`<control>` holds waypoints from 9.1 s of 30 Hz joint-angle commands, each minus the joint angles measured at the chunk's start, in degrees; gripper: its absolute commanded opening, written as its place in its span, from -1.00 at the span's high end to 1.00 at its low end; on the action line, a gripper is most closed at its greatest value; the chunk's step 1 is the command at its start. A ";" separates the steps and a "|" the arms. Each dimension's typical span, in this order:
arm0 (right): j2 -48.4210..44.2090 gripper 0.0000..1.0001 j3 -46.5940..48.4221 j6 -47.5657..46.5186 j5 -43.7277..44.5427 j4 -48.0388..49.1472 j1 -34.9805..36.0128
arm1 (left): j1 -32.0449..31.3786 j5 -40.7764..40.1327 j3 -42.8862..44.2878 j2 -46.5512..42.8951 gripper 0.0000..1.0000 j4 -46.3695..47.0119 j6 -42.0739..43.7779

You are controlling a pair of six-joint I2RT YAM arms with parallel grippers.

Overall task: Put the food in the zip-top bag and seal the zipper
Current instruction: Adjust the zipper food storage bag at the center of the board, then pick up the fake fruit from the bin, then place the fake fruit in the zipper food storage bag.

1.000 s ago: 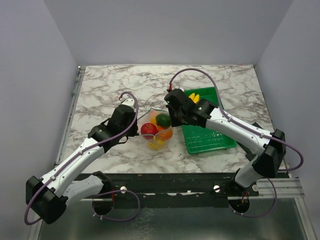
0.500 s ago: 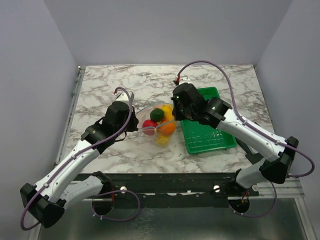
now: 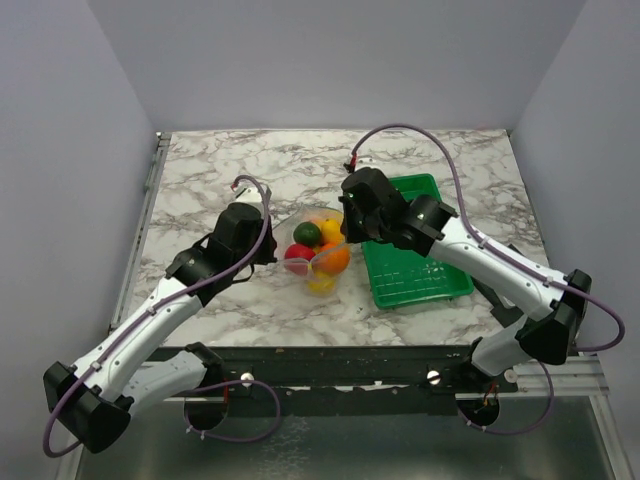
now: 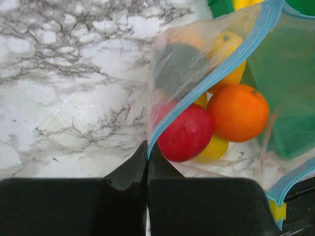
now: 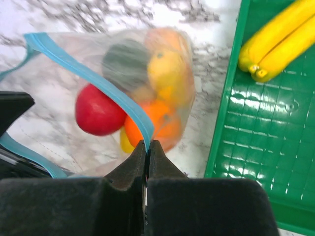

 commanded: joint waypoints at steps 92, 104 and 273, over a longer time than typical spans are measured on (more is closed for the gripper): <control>19.34 -0.21 -1.74 6.95 -1.17 8.44 -20.79 | 0.28 -2.77 -4.39 -1.63 1.00 11.44 9.15; 21.43 0.08 -1.60 6.96 -3.62 9.46 -21.62 | 0.68 -2.34 -4.14 -0.40 1.00 11.62 9.59; 2.83 0.08 1.56 17.22 -1.07 -1.21 4.57 | 1.82 11.65 -4.71 -4.66 1.00 15.81 7.54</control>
